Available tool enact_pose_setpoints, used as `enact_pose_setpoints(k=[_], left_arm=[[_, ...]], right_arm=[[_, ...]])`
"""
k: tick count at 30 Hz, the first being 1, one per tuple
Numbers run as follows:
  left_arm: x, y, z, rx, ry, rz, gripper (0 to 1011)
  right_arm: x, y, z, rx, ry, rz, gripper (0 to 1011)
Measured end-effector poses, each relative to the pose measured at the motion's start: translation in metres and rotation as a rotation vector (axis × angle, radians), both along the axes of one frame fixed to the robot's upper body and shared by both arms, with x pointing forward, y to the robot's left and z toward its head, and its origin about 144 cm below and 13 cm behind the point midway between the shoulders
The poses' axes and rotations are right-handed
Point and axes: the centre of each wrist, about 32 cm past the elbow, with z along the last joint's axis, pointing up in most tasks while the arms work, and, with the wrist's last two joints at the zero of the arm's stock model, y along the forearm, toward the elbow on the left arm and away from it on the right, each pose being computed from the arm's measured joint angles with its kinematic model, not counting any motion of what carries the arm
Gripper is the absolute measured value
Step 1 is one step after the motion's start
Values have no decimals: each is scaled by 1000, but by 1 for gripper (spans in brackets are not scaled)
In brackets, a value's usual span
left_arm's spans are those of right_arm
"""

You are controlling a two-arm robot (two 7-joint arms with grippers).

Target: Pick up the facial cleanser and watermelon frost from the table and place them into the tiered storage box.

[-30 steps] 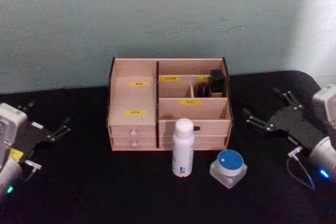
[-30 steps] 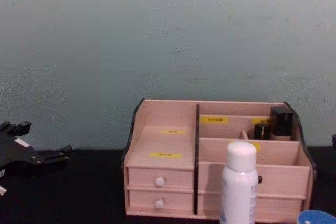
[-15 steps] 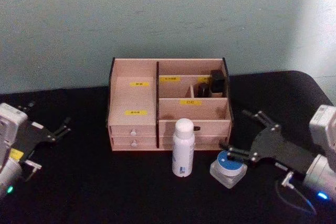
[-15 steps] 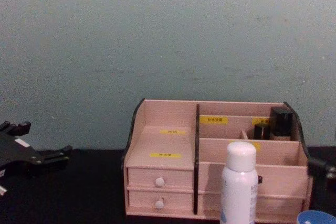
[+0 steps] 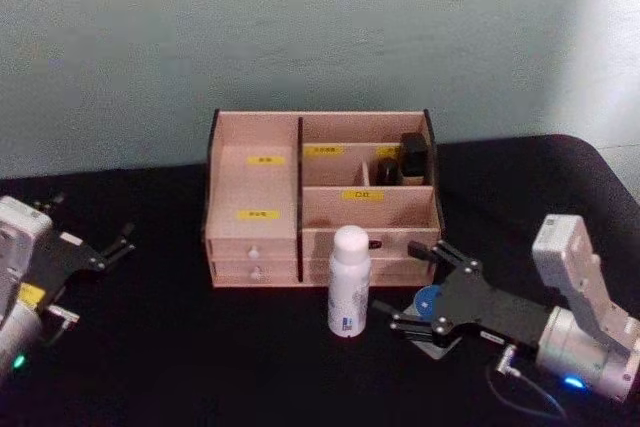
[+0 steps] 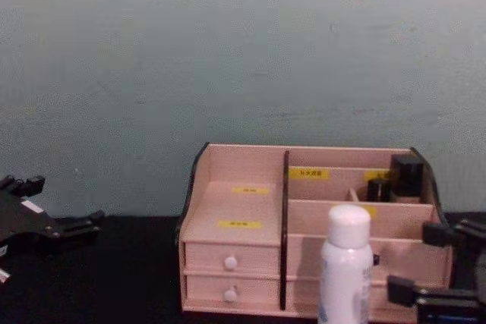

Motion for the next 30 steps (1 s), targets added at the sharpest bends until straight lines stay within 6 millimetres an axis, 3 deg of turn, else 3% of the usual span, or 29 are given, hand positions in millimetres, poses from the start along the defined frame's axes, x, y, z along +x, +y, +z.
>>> enact_pose_setpoints(k=[13,30], left_arm=[[0,0,0,0,0,0,1001],[0,0,0,0,0,0,1001]], right_arm=[[28,24,-4,3,49,25,1004],[48,45,-6,-13,82,3,1004]])
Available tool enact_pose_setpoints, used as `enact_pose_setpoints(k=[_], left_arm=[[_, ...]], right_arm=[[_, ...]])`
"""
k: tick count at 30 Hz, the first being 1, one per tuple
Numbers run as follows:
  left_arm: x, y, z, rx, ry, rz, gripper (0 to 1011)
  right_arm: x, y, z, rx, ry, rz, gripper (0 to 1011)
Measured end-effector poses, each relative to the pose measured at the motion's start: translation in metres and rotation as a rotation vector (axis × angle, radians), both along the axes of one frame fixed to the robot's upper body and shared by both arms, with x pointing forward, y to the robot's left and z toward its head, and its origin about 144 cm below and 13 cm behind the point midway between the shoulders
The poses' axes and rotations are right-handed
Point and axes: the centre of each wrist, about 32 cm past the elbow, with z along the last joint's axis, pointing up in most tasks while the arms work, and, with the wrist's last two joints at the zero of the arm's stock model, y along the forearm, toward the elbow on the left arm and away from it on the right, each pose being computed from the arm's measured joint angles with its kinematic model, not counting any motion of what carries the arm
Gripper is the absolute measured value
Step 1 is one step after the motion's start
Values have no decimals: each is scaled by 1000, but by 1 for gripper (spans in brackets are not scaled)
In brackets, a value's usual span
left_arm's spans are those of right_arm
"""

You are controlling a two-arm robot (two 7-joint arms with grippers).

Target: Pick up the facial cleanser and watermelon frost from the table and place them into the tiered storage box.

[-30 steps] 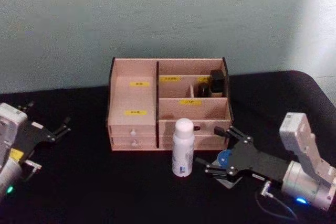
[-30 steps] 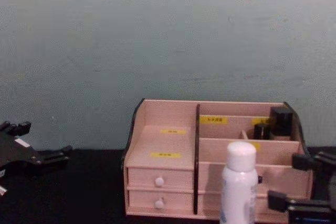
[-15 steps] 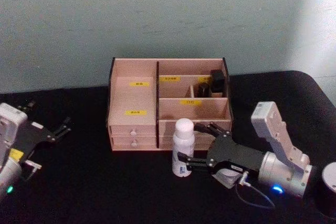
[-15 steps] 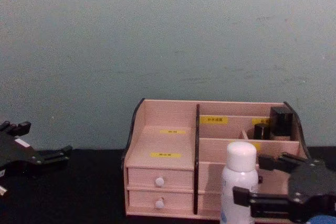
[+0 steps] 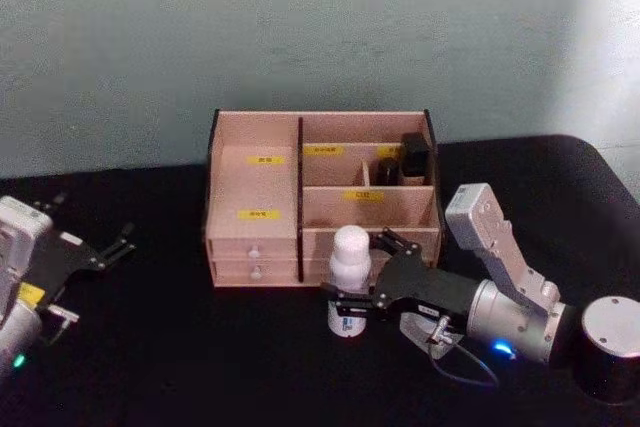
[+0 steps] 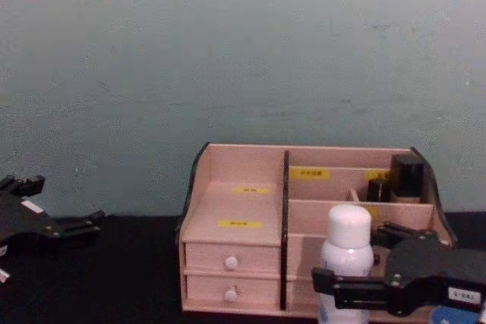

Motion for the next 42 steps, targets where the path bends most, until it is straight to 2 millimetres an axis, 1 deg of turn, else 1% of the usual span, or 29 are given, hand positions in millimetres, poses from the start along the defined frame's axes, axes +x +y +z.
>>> enact_pose_setpoints(k=[14,31,33,35,40,41,42], left_arm=[[0,0,0,0,0,0,1001],[0,0,0,0,0,0,1001],[0,0,0,0,0,0,1001],[0,0,0,0,0,0,1001],[0,0,0,0,0,0,1001],[0,0,0,0,0,0,1001],[0,0,0,0,0,0,1001]], right_arm=[[6,4,-3,-22,23,-11,1004],[7,5,-3,-25,27,-14,1004],[7,5,-3,-25,27,-14,991],[7,5,-3,-25,27,-14,955],[7,5,-3,-25,27,-14,817],[7,5,-3,-25,27,-14,817],[7,5,-3,-25,27,-13,762]])
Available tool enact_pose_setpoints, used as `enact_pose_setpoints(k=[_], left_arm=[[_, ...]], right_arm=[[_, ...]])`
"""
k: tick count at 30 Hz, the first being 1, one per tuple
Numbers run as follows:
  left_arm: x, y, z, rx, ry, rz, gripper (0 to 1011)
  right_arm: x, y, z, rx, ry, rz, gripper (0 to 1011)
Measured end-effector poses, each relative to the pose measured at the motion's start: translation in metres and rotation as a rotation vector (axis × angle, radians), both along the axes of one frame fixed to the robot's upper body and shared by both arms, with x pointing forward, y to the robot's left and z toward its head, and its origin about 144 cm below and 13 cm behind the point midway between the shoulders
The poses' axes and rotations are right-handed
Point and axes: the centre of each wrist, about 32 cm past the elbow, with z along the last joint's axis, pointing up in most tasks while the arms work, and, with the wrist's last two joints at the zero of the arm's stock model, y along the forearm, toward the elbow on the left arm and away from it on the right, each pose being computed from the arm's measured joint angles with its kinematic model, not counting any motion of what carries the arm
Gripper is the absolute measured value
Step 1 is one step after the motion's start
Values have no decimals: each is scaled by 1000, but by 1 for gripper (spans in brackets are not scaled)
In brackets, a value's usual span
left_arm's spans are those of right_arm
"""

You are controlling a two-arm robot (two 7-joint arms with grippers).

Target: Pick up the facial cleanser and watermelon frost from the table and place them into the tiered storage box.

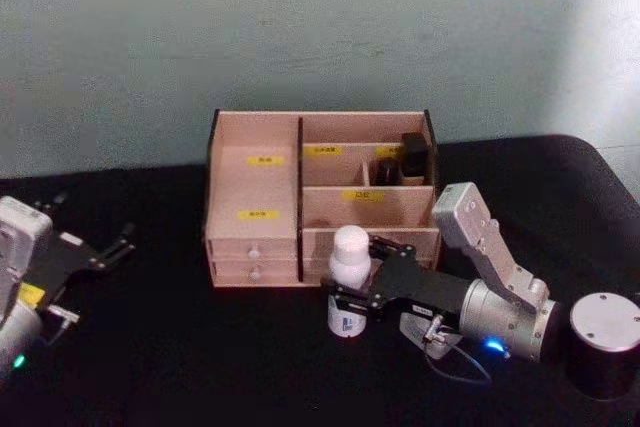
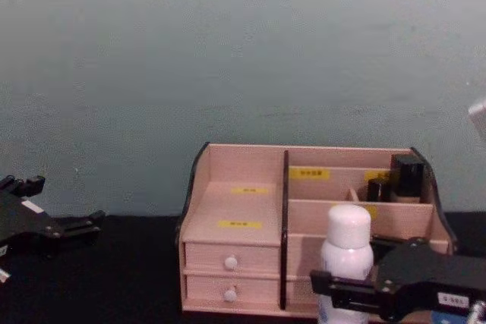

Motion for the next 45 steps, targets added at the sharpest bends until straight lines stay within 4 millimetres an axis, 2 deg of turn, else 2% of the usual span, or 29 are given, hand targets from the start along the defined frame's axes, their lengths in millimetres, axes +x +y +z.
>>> enact_pose_setpoints(k=[3,4,7,22,33,39,45], left_arm=[[0,0,0,0,0,0,1001],[0,0,0,0,0,0,1001],[0,0,0,0,0,0,1001],[0,0,0,0,0,0,1001],[0,0,0,0,0,0,1001],[0,0,0,0,0,0,1001],[0,0,0,0,0,0,1001]], right_arm=[[0,0,0,0,0,0,686],[0,0,0,0,0,0,630],[0,0,0,1,-1,0,594],[-2,0,3,9,-27,8,591],[4,-2,36,104,-109,4,591],[20,6,58,130,-213,-74,591],[35,14,67,125,-275,-158,592]])
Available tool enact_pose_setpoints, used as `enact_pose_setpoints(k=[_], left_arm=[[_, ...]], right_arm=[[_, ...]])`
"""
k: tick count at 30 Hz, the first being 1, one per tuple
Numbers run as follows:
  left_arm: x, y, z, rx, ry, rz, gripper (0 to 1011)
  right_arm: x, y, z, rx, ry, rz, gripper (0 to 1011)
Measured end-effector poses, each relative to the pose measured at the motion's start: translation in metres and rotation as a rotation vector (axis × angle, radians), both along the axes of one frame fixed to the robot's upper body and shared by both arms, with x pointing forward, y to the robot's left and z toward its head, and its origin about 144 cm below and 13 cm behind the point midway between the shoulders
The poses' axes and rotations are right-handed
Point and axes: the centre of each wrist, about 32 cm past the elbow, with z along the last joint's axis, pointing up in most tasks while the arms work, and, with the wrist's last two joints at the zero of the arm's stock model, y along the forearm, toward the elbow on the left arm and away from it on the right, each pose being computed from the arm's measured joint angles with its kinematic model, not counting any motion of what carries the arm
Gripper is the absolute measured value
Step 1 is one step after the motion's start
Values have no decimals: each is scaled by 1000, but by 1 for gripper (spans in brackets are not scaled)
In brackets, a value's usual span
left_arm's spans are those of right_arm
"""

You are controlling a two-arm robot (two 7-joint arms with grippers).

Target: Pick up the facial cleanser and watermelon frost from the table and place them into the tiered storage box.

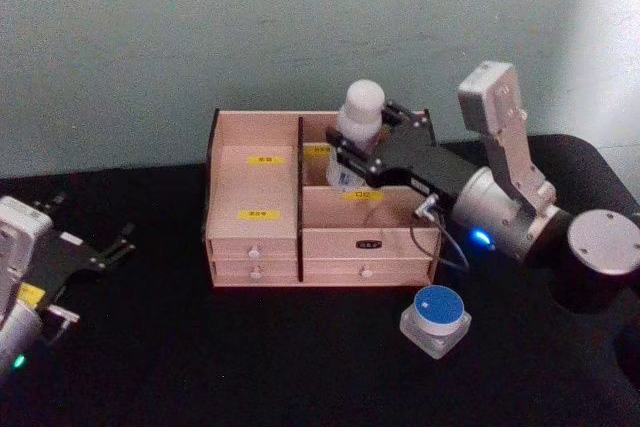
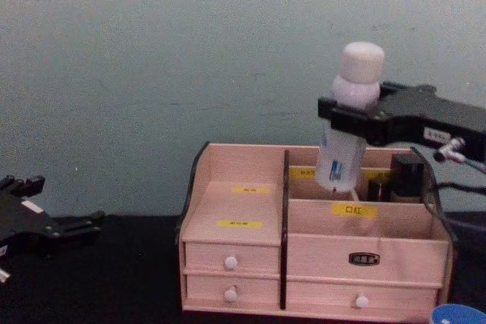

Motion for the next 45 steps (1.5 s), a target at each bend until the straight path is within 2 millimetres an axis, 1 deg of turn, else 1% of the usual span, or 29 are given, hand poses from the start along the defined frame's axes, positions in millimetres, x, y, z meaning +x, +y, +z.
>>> enact_pose_setpoints(k=[5,13,22,37,45], left_arm=[[0,0,0,0,0,0,1001],[0,0,0,0,0,0,1001],[0,0,0,0,0,0,1001],[0,0,0,0,0,0,1001],[0,0,0,0,0,0,1001]], right_arm=[[14,6,3,-5,-18,-55,591],[31,10,-1,-20,2,-89,591],[38,14,-7,-32,36,-96,591],[47,19,-24,-77,96,-104,591],[48,21,-26,-94,119,-98,591]])
